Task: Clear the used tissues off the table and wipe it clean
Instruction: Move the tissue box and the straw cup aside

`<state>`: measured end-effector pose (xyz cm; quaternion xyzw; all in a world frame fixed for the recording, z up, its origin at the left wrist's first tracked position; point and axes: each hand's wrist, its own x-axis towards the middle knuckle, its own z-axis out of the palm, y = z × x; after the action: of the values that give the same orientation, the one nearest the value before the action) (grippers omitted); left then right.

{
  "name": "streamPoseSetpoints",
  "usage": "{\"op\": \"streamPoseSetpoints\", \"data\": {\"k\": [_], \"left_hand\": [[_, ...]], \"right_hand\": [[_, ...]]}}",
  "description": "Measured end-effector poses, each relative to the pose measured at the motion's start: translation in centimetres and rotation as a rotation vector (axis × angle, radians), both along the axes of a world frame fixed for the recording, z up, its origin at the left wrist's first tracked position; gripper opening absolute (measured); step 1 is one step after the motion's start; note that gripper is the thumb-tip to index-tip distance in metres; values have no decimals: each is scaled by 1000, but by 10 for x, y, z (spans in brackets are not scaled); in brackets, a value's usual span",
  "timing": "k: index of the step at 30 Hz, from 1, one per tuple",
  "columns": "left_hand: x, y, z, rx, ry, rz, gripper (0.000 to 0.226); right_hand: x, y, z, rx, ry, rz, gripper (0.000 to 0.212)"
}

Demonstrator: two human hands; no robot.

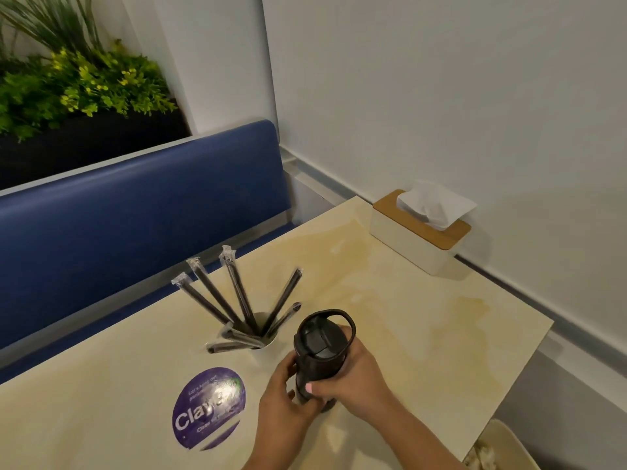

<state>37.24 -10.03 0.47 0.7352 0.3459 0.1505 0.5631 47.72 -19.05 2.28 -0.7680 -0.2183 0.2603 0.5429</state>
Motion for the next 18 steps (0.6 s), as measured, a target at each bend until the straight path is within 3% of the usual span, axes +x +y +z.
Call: {"op": "streamPoseSetpoints", "data": {"k": [11, 18], "left_hand": [[147, -61, 17, -55, -97, -283, 62], [253, -94, 38, 78, -78, -505, 65]], "right_hand": [[121, -83, 24, -4, -9, -239, 72], [213, -122, 33, -21, -1, -401, 66]]}}
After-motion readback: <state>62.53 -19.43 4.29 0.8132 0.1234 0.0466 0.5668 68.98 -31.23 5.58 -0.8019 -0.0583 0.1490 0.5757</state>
